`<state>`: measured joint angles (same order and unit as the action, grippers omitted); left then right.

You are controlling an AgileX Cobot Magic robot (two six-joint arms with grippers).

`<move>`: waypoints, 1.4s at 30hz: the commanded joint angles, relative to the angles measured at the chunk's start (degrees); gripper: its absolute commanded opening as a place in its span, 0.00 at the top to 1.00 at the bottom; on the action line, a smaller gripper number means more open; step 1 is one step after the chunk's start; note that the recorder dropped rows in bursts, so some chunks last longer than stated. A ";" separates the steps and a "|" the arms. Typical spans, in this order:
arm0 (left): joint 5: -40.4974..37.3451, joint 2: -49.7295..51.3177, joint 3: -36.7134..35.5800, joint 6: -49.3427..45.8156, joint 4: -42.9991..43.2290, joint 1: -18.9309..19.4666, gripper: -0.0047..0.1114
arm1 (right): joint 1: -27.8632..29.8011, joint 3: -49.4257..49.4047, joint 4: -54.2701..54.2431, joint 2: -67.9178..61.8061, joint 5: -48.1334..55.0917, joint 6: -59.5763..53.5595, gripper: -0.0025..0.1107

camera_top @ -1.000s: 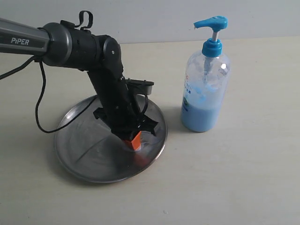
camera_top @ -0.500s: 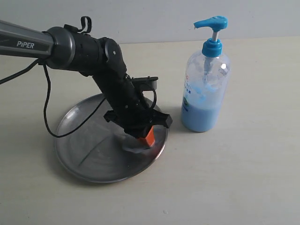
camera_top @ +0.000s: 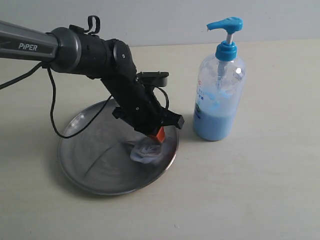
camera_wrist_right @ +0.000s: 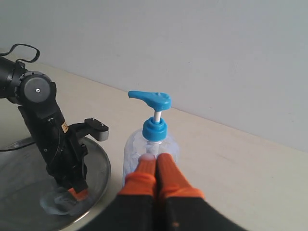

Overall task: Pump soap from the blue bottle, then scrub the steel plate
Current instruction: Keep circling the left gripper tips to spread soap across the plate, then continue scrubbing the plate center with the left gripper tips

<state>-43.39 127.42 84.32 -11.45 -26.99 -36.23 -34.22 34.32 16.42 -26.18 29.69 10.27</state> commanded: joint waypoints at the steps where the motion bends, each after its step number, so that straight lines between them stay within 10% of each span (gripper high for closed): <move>1: -2.42 1.30 -0.83 5.01 14.35 0.16 0.96 | 0.21 -0.31 0.02 0.13 -0.78 0.25 0.98; 19: -13.24 -1.93 -0.83 2.18 12.80 0.16 0.96 | 0.21 -0.31 0.02 0.13 -0.91 0.25 0.98; 28: -7.13 -1.73 -0.83 -3.36 -1.33 0.16 0.96 | 0.21 -0.31 0.02 0.13 -0.90 0.25 0.98; 42: -0.79 0.46 -0.83 -1.25 0.00 0.16 0.96 | 0.21 -0.31 0.02 0.13 -0.90 0.25 0.98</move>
<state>-45.74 126.91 83.82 -14.31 -29.90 -36.12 -34.22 34.32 16.42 -26.18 29.69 10.27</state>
